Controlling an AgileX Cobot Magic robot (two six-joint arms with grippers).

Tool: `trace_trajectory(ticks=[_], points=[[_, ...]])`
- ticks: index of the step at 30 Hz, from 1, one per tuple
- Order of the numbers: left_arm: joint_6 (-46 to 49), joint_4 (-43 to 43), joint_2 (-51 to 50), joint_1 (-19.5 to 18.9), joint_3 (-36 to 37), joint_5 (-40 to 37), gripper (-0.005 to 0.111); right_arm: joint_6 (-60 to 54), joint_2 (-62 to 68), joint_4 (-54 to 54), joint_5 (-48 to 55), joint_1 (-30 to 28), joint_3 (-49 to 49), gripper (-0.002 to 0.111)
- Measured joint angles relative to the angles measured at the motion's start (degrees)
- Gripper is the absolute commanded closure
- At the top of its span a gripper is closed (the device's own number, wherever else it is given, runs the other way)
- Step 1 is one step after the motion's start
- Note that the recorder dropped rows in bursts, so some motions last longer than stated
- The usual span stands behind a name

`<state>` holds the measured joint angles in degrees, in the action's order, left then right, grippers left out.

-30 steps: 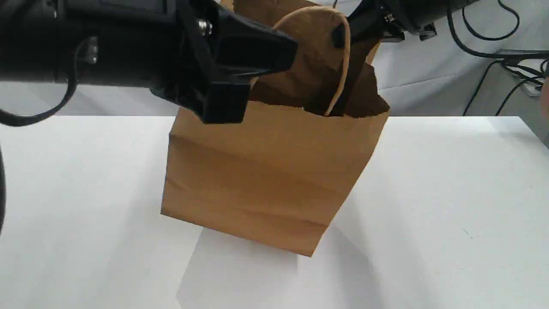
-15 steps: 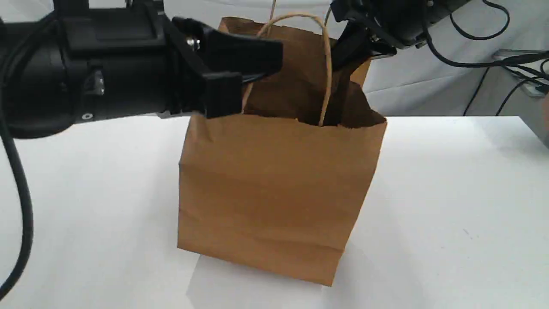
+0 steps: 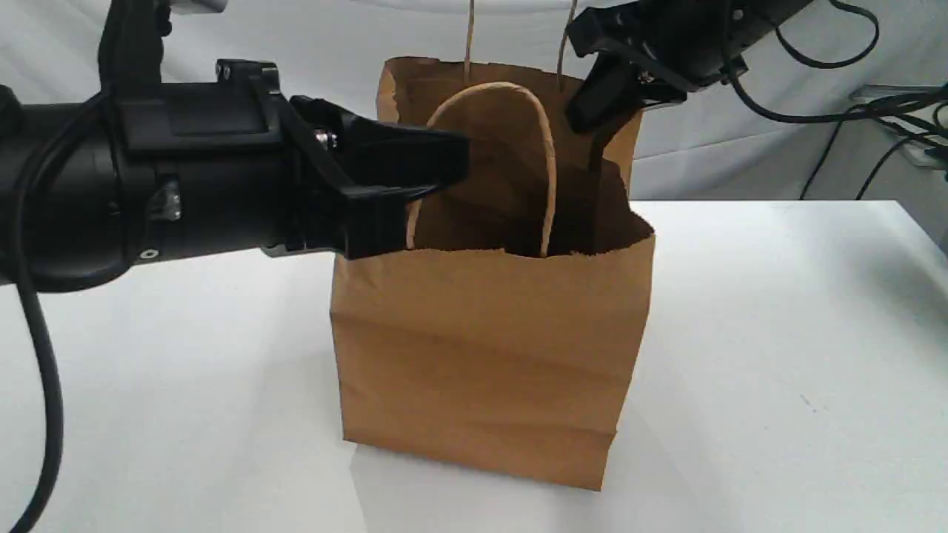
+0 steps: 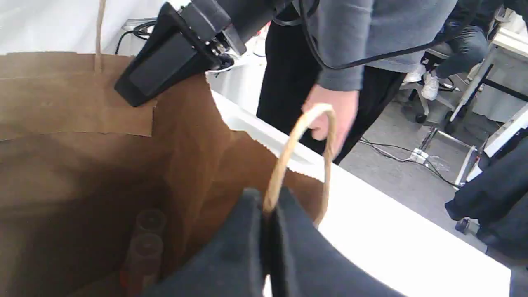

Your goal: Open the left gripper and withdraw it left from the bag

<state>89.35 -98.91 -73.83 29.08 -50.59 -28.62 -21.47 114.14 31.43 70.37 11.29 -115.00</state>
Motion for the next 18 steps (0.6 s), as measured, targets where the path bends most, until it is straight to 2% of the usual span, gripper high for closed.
trace_trajectory(ticks=[18], points=[[-0.14, -0.18, 0.00, 0.00, 0.00, 1.66, 0.107, 0.58, 3.29, -0.13, -0.23, 0.00, 0.00, 0.108]])
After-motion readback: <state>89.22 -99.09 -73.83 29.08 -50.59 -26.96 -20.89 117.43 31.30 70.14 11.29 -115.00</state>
